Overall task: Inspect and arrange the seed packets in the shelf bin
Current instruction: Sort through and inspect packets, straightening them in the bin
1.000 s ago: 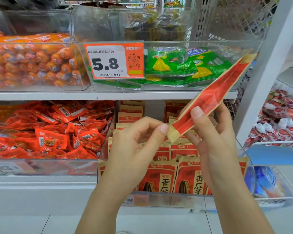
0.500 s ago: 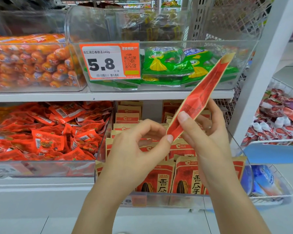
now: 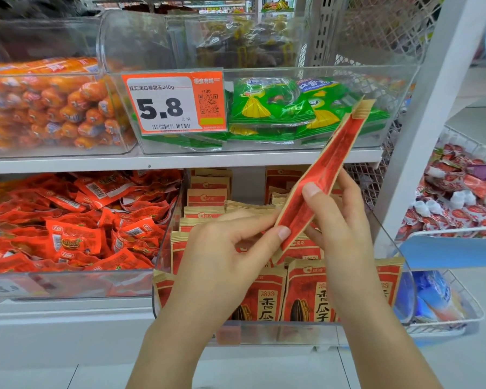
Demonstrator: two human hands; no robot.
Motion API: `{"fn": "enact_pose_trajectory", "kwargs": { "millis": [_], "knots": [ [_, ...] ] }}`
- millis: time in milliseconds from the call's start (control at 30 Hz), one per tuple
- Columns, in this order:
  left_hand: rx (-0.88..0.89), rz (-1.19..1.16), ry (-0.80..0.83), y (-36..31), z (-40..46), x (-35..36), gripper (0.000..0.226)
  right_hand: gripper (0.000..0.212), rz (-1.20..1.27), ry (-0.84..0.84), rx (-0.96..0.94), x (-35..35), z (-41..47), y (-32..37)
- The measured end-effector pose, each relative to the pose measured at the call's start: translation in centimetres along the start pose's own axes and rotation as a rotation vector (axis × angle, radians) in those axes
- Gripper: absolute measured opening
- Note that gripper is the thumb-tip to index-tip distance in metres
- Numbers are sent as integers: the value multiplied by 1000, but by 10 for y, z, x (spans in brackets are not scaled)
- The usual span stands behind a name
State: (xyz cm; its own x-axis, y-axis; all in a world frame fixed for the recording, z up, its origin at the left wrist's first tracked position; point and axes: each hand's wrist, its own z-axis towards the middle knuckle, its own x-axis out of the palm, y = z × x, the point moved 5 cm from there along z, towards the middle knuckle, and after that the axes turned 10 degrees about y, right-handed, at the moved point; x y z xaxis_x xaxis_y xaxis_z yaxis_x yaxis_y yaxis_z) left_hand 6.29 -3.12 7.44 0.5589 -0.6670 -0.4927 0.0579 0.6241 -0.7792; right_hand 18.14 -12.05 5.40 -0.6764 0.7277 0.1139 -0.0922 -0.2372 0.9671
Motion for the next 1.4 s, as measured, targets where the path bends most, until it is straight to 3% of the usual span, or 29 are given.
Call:
{"fn": "enact_pose_trajectory", "kwargs": {
  "millis": [233,333,533,667,767,900,1000,1233,1400],
  "knots": [
    [6,55,45,4,2,4,26,80,-3,-40,80,-6,2,-3],
    [7,51,-9,3,1,3,26,82,4,-40,95,-7,2,-4],
    [12,37,12,-2,1,9,55,77,-51,-34,64,-1,-1,2],
    [16,115,-34,-3,2,10,50,69,-86,16,36,8,-2,6],
    [3,-19,-42,-4,3,6,39,75,-78,58,9,11,-1,6],
    [-107,-429,34,3,3,-1,42,57,-17,125,-11,4,0,13],
    [-196,-598,136,7,3,1,42,52,42,171,47,-1,0,13],
    [-268,-610,111,8,1,5,37,45,1,208,77,-2,0,15],
    [-374,-626,175,14,-1,4,39,25,103,163,85,-4,-1,15]
  ]
}}
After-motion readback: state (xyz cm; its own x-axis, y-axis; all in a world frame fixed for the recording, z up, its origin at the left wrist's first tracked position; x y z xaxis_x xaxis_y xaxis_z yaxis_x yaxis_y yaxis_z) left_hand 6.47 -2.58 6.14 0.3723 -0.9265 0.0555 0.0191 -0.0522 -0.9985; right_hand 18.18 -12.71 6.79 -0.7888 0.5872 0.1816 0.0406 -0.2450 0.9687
